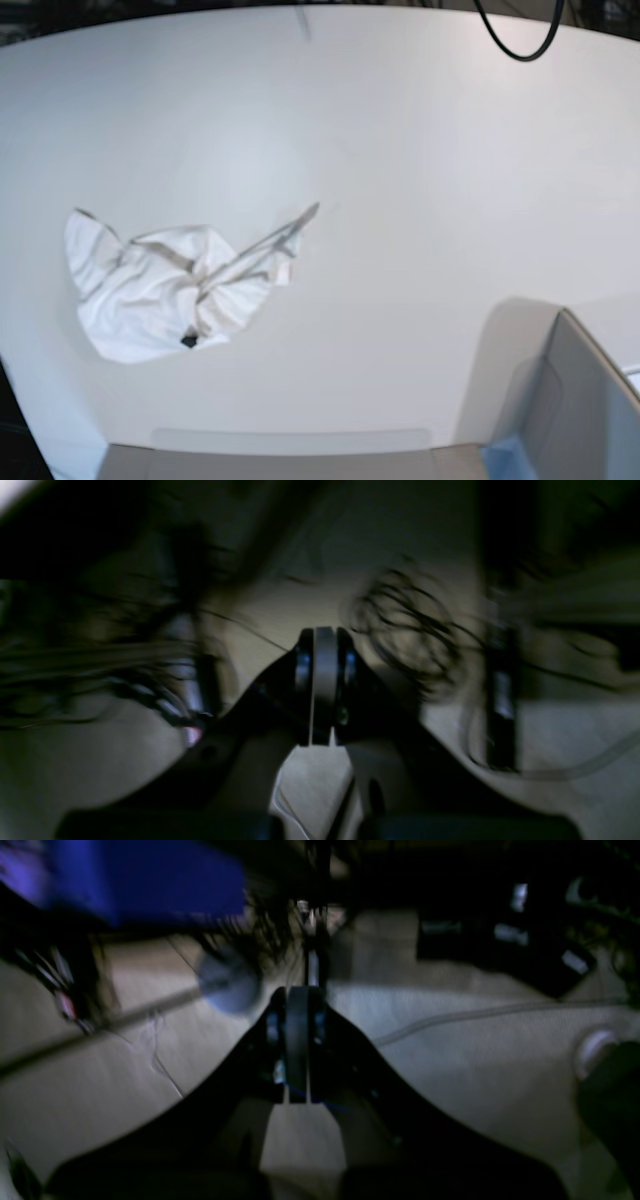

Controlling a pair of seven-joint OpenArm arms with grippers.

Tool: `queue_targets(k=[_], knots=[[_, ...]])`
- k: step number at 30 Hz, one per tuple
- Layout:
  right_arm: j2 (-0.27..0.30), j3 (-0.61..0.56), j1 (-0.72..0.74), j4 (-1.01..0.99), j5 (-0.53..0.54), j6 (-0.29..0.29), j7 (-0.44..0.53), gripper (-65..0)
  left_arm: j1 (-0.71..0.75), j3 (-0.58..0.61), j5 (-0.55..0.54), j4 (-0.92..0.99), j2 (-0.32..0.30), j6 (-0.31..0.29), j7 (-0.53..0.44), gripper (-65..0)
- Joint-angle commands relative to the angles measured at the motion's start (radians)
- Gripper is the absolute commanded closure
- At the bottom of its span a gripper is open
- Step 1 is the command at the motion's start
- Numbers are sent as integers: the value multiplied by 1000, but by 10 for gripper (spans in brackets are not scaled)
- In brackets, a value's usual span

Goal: Layout the t-shirt on the table in an organized manner, then fold the t-shirt properly

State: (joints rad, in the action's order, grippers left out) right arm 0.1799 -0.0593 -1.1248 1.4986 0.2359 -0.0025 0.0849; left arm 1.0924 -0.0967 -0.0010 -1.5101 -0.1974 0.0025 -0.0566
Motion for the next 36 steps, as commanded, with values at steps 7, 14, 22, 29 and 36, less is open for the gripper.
queue_targets(k=[7,14,22,29,36], knots=[[-4,40,-93,230,3,8,16,-1,79,-54,-38,-139,0,0,-19,0],[-12,112,-131,388,3,8,11,-1,134,-140,-213,-244,-6,-2,-10,0],[-12,115,-130,443,0,8,8,-1,134,-196,-216,-257,0,-3,-10,0],[-9,117,-125,500,0,8,8,-1,147,-249,-218,-352,23,-3,-10,0],[-7,118,-125,534,-2,8,11,-1,150,-312,-218,-426,45,-3,-10,0]])
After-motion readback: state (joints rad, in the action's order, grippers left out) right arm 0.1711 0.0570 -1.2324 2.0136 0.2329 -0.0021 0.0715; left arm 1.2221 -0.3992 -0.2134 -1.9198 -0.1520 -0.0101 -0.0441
